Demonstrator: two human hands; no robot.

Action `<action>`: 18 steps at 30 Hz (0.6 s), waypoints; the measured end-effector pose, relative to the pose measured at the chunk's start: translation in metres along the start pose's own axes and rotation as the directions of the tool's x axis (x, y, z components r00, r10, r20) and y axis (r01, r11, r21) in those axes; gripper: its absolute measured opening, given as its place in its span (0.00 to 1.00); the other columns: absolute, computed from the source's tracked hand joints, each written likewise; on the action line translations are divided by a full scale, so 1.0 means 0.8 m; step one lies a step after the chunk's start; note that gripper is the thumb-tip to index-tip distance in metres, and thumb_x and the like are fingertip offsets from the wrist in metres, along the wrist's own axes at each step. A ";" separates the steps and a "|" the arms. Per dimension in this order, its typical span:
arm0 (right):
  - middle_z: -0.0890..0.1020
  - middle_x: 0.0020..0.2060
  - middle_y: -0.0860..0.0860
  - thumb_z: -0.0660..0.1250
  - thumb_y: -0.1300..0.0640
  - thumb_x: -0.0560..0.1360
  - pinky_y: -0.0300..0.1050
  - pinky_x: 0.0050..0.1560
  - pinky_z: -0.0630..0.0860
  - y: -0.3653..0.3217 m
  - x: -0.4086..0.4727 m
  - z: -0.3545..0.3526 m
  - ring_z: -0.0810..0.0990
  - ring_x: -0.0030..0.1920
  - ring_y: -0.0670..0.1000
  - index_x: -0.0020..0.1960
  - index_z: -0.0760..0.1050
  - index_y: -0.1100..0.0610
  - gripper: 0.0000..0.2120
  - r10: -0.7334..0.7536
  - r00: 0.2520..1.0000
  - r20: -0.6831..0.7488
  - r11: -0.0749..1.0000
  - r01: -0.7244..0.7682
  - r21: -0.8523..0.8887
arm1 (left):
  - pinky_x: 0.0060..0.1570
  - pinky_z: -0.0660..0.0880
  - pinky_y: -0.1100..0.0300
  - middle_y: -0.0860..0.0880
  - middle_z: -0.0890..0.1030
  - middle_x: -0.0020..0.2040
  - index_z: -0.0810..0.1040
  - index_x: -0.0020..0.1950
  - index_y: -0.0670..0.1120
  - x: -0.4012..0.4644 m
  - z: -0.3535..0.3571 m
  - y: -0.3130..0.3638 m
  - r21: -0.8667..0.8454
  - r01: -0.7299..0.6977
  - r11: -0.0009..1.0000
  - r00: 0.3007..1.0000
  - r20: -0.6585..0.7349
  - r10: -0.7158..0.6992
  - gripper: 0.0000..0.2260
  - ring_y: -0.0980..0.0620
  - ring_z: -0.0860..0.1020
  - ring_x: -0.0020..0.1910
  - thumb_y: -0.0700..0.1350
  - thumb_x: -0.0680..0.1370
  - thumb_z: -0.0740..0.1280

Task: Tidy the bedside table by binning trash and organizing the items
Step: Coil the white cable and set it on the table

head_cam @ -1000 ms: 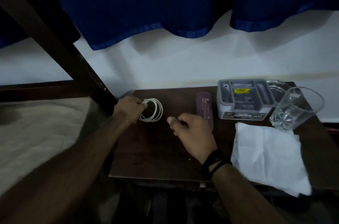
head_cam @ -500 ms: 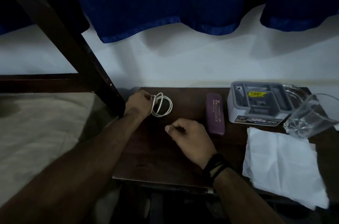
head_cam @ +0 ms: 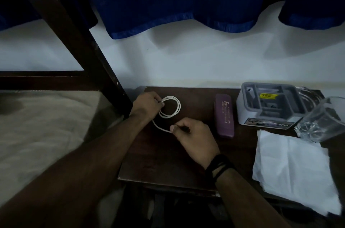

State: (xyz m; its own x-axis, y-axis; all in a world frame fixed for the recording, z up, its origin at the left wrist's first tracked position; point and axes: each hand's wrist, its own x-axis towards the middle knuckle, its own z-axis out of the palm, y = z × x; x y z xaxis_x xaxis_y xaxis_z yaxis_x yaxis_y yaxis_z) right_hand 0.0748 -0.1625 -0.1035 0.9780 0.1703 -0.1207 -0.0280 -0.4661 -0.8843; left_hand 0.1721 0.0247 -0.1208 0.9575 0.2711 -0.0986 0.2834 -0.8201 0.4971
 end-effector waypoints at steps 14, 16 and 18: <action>0.71 0.59 0.52 0.63 0.56 0.79 0.50 0.46 0.76 0.007 -0.004 0.015 0.79 0.52 0.61 0.59 0.80 0.48 0.12 0.043 0.998 0.046 0.774 -0.004 -0.634 | 0.53 0.82 0.47 0.44 0.84 0.57 0.83 0.57 0.46 0.000 0.001 -0.003 -0.025 -0.001 1.000 0.996 0.089 0.003 0.12 0.42 0.83 0.53 0.44 0.74 0.74; 0.72 0.58 0.52 0.60 0.59 0.79 0.50 0.43 0.74 0.008 -0.004 0.018 0.80 0.52 0.62 0.59 0.77 0.49 0.13 0.033 0.998 0.045 0.764 0.004 -0.645 | 0.52 0.82 0.47 0.45 0.85 0.56 0.84 0.56 0.46 -0.002 0.002 -0.006 -0.038 -0.002 0.999 0.997 0.075 0.005 0.12 0.43 0.84 0.51 0.45 0.74 0.74; 0.73 0.57 0.53 0.58 0.59 0.80 0.50 0.43 0.74 0.011 -0.004 0.018 0.81 0.52 0.62 0.60 0.74 0.49 0.12 -0.007 1.000 0.020 0.769 0.019 -0.639 | 0.52 0.82 0.48 0.47 0.85 0.55 0.84 0.56 0.48 -0.005 0.005 -0.012 -0.097 0.009 0.995 0.999 0.053 -0.003 0.11 0.44 0.85 0.50 0.45 0.73 0.74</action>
State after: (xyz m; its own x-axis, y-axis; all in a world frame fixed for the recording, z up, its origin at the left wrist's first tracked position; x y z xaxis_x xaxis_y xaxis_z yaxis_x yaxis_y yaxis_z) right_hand 0.0682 -0.1543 -0.1175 0.9738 0.1912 -0.1233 0.1288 -0.9101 -0.3938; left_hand 0.1655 0.0294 -0.1282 0.9580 0.2468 -0.1459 0.2850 -0.7652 0.5772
